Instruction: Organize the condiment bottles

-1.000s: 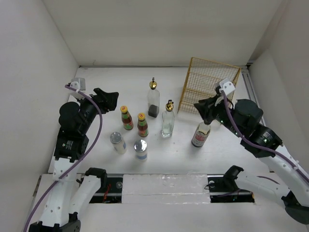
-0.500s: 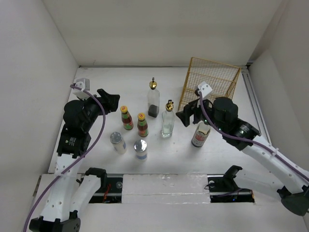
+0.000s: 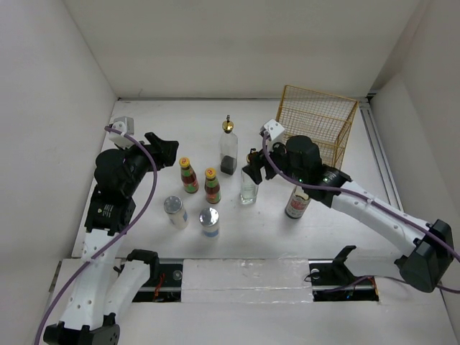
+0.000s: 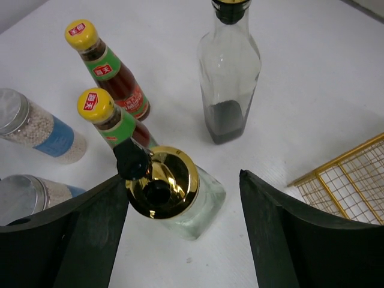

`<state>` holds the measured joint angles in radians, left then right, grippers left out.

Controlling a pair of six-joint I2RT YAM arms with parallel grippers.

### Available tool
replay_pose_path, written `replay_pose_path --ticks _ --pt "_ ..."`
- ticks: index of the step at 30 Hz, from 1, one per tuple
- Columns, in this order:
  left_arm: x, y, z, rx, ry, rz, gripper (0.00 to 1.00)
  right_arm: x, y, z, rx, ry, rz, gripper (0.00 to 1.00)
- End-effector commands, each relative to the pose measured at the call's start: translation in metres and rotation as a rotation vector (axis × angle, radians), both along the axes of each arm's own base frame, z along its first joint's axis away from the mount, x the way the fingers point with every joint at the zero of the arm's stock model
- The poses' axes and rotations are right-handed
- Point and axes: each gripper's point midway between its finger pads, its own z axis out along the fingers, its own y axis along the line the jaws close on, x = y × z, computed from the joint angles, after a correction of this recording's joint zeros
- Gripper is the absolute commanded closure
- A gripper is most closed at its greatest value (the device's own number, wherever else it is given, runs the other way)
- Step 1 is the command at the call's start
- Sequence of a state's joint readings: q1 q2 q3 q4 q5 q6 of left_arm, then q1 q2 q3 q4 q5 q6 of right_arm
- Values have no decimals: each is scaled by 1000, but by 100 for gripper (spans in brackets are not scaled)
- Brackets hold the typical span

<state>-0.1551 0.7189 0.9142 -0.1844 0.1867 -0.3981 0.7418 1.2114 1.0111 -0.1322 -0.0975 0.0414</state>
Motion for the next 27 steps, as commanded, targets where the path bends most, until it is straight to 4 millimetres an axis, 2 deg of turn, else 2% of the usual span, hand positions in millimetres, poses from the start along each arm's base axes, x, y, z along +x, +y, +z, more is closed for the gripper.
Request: replay_pose_path --ticks 1,2,5,6,9,10,12,13,15,19,21,24,27 --pt "0 0 10 2 -47 -3 32 7 20 43 102 -116 32 22" --pt "0 0 10 2 -47 -3 32 8 21 42 110 -124 32 25" --pt "-1 -1 10 1 -47 -12 32 14 23 34 106 -132 6 43" --pt "-1 -1 10 1 -47 -12 32 15 22 34 104 -134 -3 52" --pt "-1 -1 10 1 -47 -12 32 15 21 29 92 -131 -21 53" --pt "-1 -1 10 1 -47 -12 32 16 22 25 80 -131 -18 63" --pt "-4 -1 13 0 -59 -12 32 16 22 25 80 -131 -18 60" --pt "-4 -1 13 0 -59 -12 32 16 24 21 71 -126 -19 49" --pt "-5 1 16 -1 -69 -3 32 17 23 21 69 -127 -28 40" --pt "-5 1 16 -1 -69 -3 32 18 26 13 51 -117 -38 42" --pt "-5 1 16 -1 -69 -3 32 18 25 9 40 -115 -52 54" --pt "-5 1 16 -1 -69 -3 32 21 22 9 29 -126 -67 49" --pt "-5 1 18 -3 -79 -3 32 20 23 9 26 -129 -75 58"
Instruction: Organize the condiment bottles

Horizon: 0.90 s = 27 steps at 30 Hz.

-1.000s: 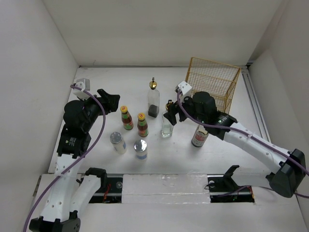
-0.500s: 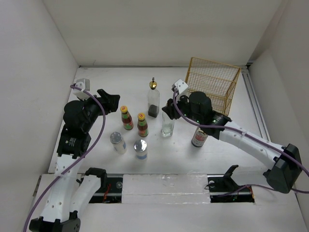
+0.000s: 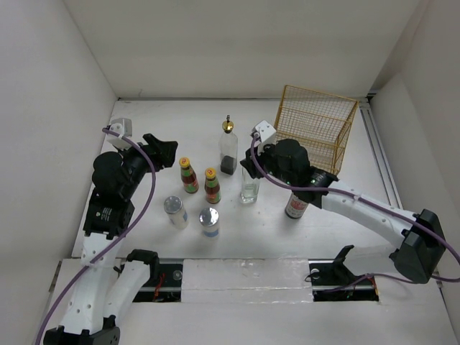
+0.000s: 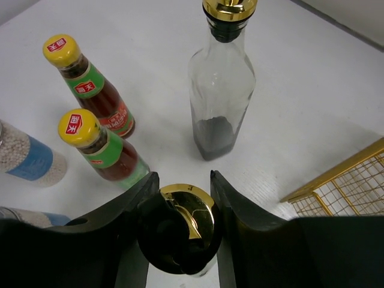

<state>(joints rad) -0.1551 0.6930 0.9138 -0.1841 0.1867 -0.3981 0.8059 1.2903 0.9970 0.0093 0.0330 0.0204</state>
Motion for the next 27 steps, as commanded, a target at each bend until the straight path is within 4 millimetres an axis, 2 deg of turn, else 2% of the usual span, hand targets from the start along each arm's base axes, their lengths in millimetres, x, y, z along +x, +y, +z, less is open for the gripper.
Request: replay_pose_path --ticks 1,2,3,4,7,10,11,13,14,15,17,18,20,21,23,24,26,27 --pt "1 0 12 1 -53 -3 32 4 3 15 34 -54 -20 58" --pt "1 0 12 1 -53 -3 32 4 3 15 24 -63 -29 70" --pt "1 0 12 1 -53 -3 32 6 2 11 13 -59 -42 90" --pt "1 0 12 1 -53 -3 32 5 3 11 10 -62 -48 100" --pt "1 0 12 1 -53 -3 32 5 0 15 11 -76 -79 100" --pt "1 0 7 3 -44 -3 32 3 -4 48 65 -119 -81 100" --pt "1 0 7 3 -44 -3 32 0 -7 83 117 -173 -81 100" --pt "1 0 7 3 -44 -3 32 0 -17 114 142 -218 -110 100" --pt "1 0 7 3 -44 -3 32 0 -22 149 169 -269 -128 100" --pt "1 0 7 3 -44 -3 32 2 -29 166 171 -290 -159 100" --pt "-1 0 10 1 -53 -3 32 4 -35 186 160 -308 -184 100" --pt "-1 0 10 1 -53 -3 32 9 -38 210 187 -342 -198 100" --pt "-1 0 10 1 -53 -3 32 21 -51 226 193 -358 -251 100" --pt "-1 0 10 1 -53 -3 32 26 -57 243 217 -380 -271 100" --pt "-1 0 10 1 -53 -3 32 35 -65 259 235 -405 -286 100" --pt "-1 0 10 1 -53 -3 32 45 -79 267 239 -422 -324 100" --pt "-1 0 10 1 -53 -3 32 58 -93 288 252 -461 -362 100" --pt "-3 1 12 0 -62 -3 32 73 -111 295 250 -481 -412 100"
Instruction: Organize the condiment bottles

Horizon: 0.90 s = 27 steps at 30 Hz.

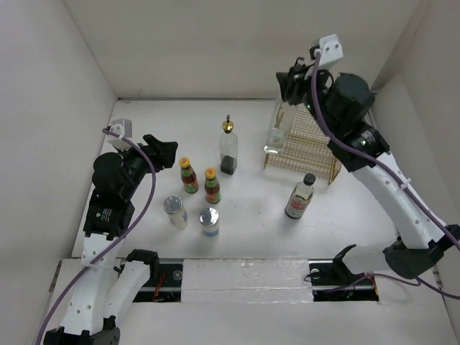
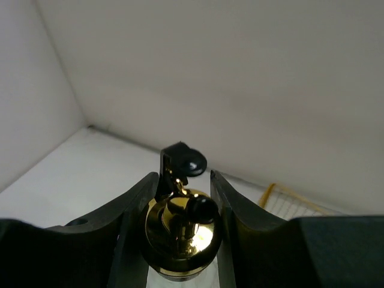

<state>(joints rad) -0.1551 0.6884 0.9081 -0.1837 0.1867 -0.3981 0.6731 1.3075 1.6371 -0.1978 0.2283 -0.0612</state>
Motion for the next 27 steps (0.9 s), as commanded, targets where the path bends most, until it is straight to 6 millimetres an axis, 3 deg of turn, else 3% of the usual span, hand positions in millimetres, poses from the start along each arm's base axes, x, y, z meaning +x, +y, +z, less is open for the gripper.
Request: replay_pose_path --ticks 1,3,5,12,16,17,27 --pt "-2 1 14 0 -63 -3 32 35 -35 53 52 -131 -112 100" --pt "-3 -1 16 -2 -72 -13 32 58 -56 57 36 -134 -152 100" --pt "-3 -1 16 -2 -72 -13 32 80 -65 65 42 -137 -185 100" --pt "-3 -3 16 -3 -72 -24 32 129 -90 82 23 -145 -232 100" --pt "-1 -3 13 -2 -63 -24 32 149 -101 76 7 -139 -235 100" --pt "-1 -3 13 -2 -63 -24 32 147 -105 85 14 -164 -235 100" --pt "-2 -5 13 -2 -63 -33 32 176 -105 58 -3 -129 -212 100"
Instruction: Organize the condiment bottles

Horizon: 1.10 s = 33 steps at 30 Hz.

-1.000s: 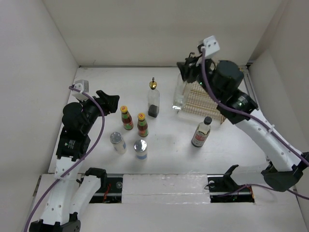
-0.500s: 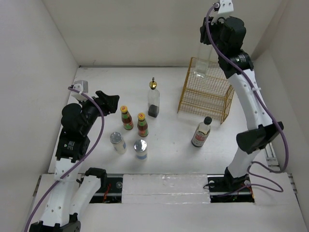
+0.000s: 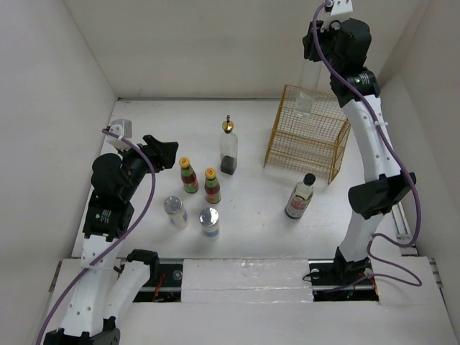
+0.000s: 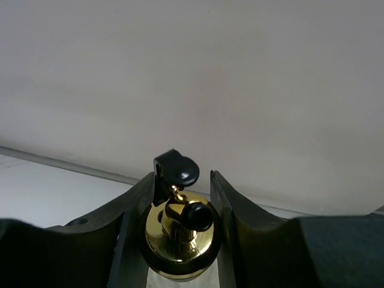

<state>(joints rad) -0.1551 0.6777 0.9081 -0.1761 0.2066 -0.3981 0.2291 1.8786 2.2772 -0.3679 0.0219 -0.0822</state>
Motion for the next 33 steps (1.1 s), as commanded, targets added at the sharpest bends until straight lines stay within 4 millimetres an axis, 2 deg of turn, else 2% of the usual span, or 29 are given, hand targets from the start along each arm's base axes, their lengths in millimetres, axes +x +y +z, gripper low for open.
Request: replay_pose_path --ticks 1,2,4,5,6,9,11,14,16,18,20,26,27,29,32,33 --pt "1 -2 9 2 -45 -13 32 -13 1 70 54 -220 33 100" --pt "1 -2 9 2 -45 -13 32 -8 -3 57 47 -196 24 100" --pt "1 -2 9 2 -45 -13 32 -5 -6 48 43 -185 27 100" --pt "1 -2 9 2 -45 -13 32 -8 -4 51 44 -202 40 100" --pt "1 -2 9 2 -45 -13 32 -4 -3 40 41 -183 41 100" --pt "3 -2 6 3 -36 -13 32 -3 -4 40 37 -183 53 100" --pt "3 -2 6 3 -36 -13 32 -9 -5 56 53 -215 54 100" --pt "3 -2 6 3 -36 -13 32 -12 -5 65 56 -234 54 100" --pt "3 -2 6 3 -36 -13 32 -18 -7 80 63 -271 55 100" --pt "3 -2 6 3 -36 -13 32 -19 -8 84 66 -280 46 100" --pt "5 -2 4 5 -27 -13 32 -24 -11 97 73 -309 37 100" --pt "5 -2 4 5 -27 -13 32 -6 -20 93 64 -312 31 100" --pt "5 -2 4 5 -27 -13 32 0 -19 87 63 -303 30 100" --pt "5 -2 4 5 -27 -13 32 2 -17 91 64 -325 40 100" --pt "8 -2 4 4 -28 -15 32 13 -14 82 74 -316 42 100" --pt "9 1 4 4 -28 -4 32 12 -14 85 75 -328 42 100"
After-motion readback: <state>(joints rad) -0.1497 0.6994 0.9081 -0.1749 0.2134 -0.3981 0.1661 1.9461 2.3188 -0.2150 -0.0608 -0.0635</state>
